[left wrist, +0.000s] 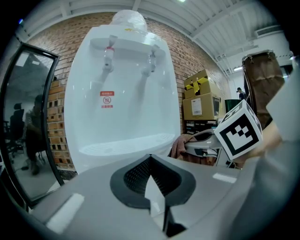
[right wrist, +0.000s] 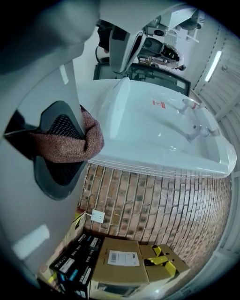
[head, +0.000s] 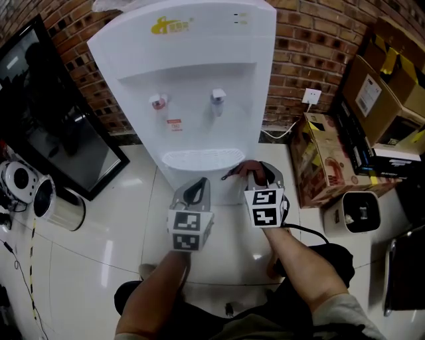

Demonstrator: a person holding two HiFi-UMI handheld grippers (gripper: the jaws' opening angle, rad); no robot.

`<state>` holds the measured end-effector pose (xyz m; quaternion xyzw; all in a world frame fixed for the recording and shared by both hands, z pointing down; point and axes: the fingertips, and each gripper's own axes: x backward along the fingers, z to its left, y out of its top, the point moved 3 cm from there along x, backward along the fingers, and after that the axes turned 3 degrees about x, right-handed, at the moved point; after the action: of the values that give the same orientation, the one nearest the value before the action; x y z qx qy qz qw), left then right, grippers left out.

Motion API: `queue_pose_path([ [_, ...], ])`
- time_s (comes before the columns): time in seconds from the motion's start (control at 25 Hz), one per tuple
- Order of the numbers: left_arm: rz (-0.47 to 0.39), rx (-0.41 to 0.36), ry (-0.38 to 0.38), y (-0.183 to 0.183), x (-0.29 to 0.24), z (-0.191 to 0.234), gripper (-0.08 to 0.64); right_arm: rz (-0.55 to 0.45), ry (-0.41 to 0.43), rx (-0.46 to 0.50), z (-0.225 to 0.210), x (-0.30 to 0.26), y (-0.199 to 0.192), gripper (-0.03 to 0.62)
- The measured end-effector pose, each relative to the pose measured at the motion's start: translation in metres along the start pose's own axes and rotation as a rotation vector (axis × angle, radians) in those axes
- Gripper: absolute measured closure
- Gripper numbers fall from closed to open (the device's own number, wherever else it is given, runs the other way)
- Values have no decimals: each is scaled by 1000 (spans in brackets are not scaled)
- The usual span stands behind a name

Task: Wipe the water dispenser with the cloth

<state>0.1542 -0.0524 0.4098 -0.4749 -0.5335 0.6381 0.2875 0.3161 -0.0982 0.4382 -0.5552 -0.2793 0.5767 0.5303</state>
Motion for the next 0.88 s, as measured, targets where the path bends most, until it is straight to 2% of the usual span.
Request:
queue_pose_path([
  [0.24, -6, 9, 22, 1, 5, 8, 560, -19, 14, 0, -1, 0, -1, 483],
  [0.4, -20, 25, 47, 6, 13, 15, 560, -50, 43, -36, 13, 8, 5, 485],
  [0.52, -31, 30, 81, 11, 24, 26, 560, -71, 140, -52, 54, 12, 11, 485],
  [0.72, -82, 87, 175, 22, 50, 62, 560, -74, 340, -80, 146, 6, 26, 483],
  [0.88, -97, 112, 262, 20, 75, 97, 560, -99, 470, -38, 215, -1, 35, 483],
])
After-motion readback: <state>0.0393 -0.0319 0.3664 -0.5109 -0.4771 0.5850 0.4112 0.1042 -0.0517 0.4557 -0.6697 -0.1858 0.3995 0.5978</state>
